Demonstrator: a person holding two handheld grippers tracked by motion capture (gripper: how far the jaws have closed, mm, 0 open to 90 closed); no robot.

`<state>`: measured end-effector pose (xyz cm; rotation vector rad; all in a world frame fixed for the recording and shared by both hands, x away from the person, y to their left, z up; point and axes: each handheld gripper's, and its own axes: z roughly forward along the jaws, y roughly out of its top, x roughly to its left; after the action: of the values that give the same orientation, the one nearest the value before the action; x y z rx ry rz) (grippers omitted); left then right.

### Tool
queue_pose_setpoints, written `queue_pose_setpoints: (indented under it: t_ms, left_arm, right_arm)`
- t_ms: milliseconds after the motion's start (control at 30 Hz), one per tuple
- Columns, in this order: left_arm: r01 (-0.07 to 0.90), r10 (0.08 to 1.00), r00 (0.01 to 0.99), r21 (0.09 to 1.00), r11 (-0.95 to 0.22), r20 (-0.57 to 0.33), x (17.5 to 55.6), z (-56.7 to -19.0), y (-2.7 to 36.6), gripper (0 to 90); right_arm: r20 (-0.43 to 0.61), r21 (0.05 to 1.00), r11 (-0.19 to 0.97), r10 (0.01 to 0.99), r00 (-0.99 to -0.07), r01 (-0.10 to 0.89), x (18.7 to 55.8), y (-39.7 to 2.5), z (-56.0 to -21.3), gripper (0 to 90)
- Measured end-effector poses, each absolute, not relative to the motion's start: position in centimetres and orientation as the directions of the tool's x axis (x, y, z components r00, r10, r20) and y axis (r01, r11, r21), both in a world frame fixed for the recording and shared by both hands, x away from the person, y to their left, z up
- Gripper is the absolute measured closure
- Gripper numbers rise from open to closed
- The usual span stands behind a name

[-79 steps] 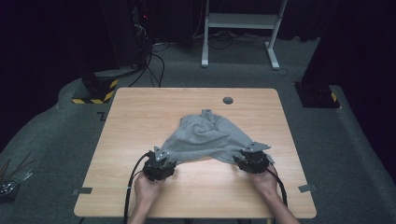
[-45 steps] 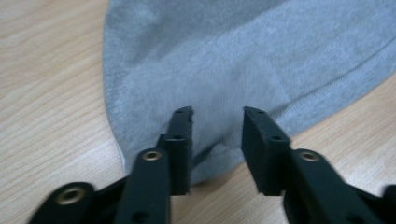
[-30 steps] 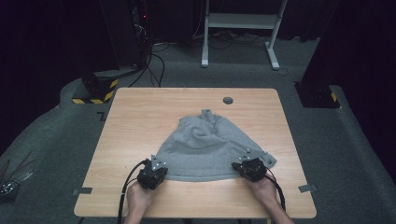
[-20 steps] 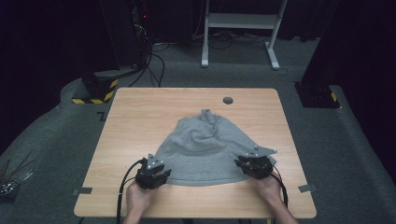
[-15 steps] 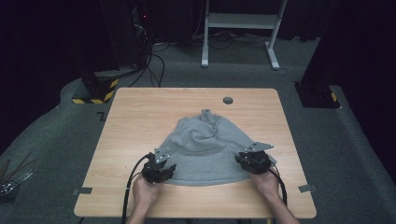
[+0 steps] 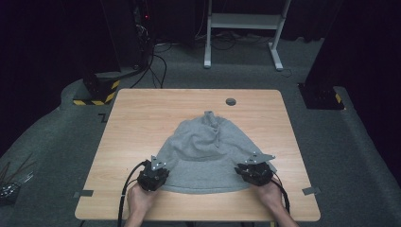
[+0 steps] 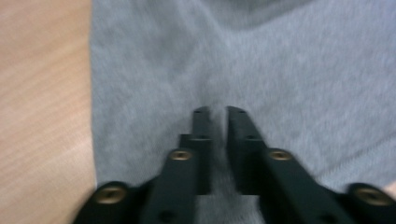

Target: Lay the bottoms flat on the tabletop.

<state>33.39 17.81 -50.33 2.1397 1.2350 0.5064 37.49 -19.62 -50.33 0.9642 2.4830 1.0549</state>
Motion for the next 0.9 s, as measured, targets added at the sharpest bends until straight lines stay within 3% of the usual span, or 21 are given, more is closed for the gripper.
queue_pose_setpoints:
  t_ms: [100,200,300,433,533,667,767,900]
  left_arm:
    - [0.611,0.882,0.472,0.713,-0.345,0.023,34.3,-49.8,17.1,57.0]
    - [0.595,0.887,0.461,0.731,-0.334,0.030,35.5,-49.8,16.3,51.3]
    - [0.620,0.895,0.446,0.713,-0.328,0.023,36.5,-50.6,16.1,54.0]
    - [0.632,0.895,0.446,0.710,-0.311,-0.005,36.1,-51.7,16.7,65.9]
    - [0.630,0.889,0.457,0.704,-0.329,0.007,35.1,-51.6,17.4,75.4]
    - [0.639,0.887,0.461,0.698,-0.323,-0.013,33.7,-51.6,18.3,80.2]
    - [0.642,0.887,0.462,0.694,-0.325,-0.011,33.7,-51.3,18.2,78.3]
    - [0.609,0.898,0.439,0.737,-0.294,-0.005,34.6,-50.8,17.5,59.0]
  right_arm:
    - [0.014,0.730,0.471,0.713,-0.701,0.494,38.7,-19.6,-49.9,68.4]
    - [0.025,0.709,0.465,0.735,-0.678,0.531,40.3,-19.6,-50.5,69.0]
    - [0.027,0.684,0.477,0.740,-0.672,0.552,40.7,-19.4,-51.4,70.3]
    - [-0.023,0.684,0.524,0.711,-0.703,0.508,39.5,-19.1,-51.5,69.6]
    - [-0.031,0.679,0.557,0.673,-0.739,0.478,38.6,-19.2,-51.4,66.6]
    - [-0.024,0.693,0.557,0.652,-0.758,0.458,37.5,-19.6,-51.6,56.8]
    - [-0.032,0.684,0.565,0.654,-0.756,0.461,37.3,-19.3,-51.5,57.6]
    - [-0.020,0.722,0.497,0.710,-0.704,0.481,38.5,-19.7,-50.6,60.4]
